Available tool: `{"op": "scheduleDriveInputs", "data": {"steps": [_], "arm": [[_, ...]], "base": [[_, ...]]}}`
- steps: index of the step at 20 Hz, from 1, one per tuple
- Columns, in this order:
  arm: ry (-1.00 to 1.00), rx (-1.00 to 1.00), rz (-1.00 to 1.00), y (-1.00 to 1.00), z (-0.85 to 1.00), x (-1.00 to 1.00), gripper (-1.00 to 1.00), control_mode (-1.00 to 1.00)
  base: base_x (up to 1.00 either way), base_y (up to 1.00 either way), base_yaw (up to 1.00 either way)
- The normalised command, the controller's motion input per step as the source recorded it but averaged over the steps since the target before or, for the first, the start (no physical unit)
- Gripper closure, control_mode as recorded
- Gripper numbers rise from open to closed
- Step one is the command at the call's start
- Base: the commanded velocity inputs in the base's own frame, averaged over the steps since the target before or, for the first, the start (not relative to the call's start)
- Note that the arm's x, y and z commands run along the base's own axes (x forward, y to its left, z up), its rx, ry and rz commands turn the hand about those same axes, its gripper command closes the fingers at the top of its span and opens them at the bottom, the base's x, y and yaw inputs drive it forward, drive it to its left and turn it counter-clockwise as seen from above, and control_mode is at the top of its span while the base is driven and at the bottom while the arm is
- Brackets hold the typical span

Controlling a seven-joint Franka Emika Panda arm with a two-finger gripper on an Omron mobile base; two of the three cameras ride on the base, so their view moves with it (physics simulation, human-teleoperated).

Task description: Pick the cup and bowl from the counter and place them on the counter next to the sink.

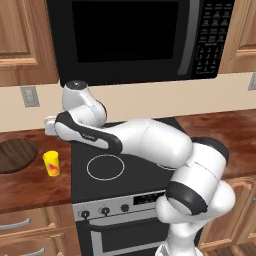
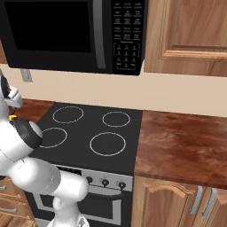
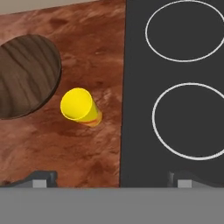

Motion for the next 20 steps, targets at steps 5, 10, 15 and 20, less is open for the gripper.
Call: {"op": "scheduleDriveInputs", "data": {"steps": [5,10,15,20], "arm": [[0.0,0.0,0.0,0.12,-0.17,0.13,-1.0,-1.0],[0.0,0.0,0.0,0.12,-0.18,0.09,-1.0,-1.0],[0.0,0.0,0.0,0.14,-0.15,0.12,-1.0,-1.0],[0.0,0.0,0.0,0.07,-0.2,0.16,-1.0,-1.0]], "base": [[0.0,0.0,0.0],[0.0,0.0,0.0],[0.0,0.0,0.0],[0.0,0.0,0.0]]}}
